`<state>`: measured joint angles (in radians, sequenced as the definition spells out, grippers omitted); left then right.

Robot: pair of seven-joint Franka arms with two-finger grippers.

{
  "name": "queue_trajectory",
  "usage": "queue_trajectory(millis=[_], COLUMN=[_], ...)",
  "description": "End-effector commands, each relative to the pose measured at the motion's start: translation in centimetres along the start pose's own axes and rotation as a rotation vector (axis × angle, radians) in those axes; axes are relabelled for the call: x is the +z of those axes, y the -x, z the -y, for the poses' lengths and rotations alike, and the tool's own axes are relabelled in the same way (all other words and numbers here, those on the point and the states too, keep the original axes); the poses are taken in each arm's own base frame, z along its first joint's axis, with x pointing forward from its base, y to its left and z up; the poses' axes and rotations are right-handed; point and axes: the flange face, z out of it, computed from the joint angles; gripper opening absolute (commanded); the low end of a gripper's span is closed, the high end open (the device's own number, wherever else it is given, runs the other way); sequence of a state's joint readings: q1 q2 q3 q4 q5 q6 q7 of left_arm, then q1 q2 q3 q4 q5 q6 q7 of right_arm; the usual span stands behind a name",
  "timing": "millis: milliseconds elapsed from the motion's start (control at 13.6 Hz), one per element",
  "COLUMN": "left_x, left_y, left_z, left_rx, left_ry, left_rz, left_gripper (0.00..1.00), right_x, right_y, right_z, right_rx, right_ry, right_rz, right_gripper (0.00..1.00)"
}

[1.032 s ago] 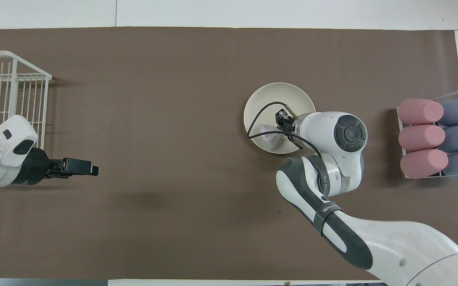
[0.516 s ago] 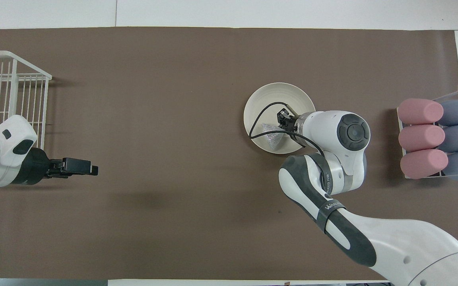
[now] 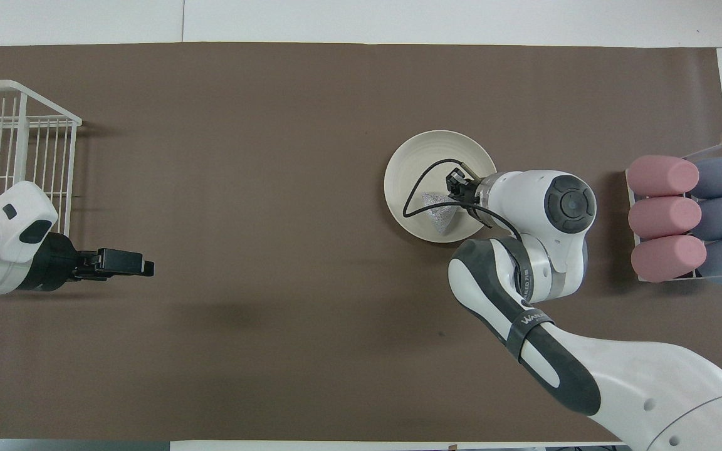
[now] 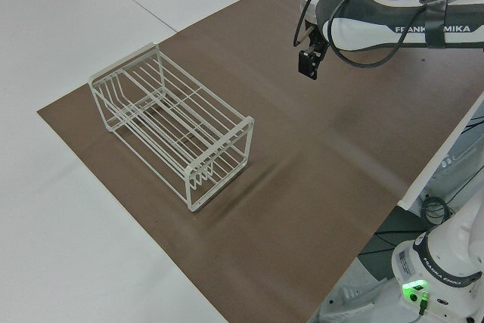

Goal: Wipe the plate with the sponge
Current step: 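Rub the sponge around the plate surface with the right gripper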

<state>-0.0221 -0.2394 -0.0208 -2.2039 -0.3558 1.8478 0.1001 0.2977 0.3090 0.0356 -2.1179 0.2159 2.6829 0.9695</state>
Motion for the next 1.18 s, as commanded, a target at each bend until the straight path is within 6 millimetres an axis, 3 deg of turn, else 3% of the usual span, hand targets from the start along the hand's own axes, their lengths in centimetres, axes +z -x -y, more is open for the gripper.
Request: queue_trajectory(millis=[0,295,442,737,1032,1106], left_x=[-0.3,-0.4,-0.4,-0.4,-0.4,-0.4], left_y=[-0.5,-0.5,-0.6,-0.6,-0.6,-0.6], left_z=[0.1,0.1,0.2,0.2,0.1,0.2], left_rx=[-0.006,-0.006,-0.006,-0.006,-0.005,-0.008], left_ry=[-0.023,-0.023,-0.024,-0.024,-0.025,-0.024], left_rz=[-0.008,-0.014,-0.018,-0.023,-0.025,-0.026], left_gripper=[1.0,1.0,1.0,1.0,1.0,1.0], right_x=[1.7,1.8,1.7,1.2,1.2,0.1], right_y=[2.8,5.0,4.0,-3.1,-1.6,-1.6], right_z=[0.7,1.7,1.5,-1.8,-0.9,0.4], right_rx=[0.059,0.111,0.106,-0.032,-0.017,0.009], right_ry=[0.01,-0.002,-0.01,0.003,0.003,-0.004], right_rz=[0.026,0.03,0.021,-0.009,0.001,0.009], right_gripper=[0.0,0.0,0.0,0.0,0.0,0.0])
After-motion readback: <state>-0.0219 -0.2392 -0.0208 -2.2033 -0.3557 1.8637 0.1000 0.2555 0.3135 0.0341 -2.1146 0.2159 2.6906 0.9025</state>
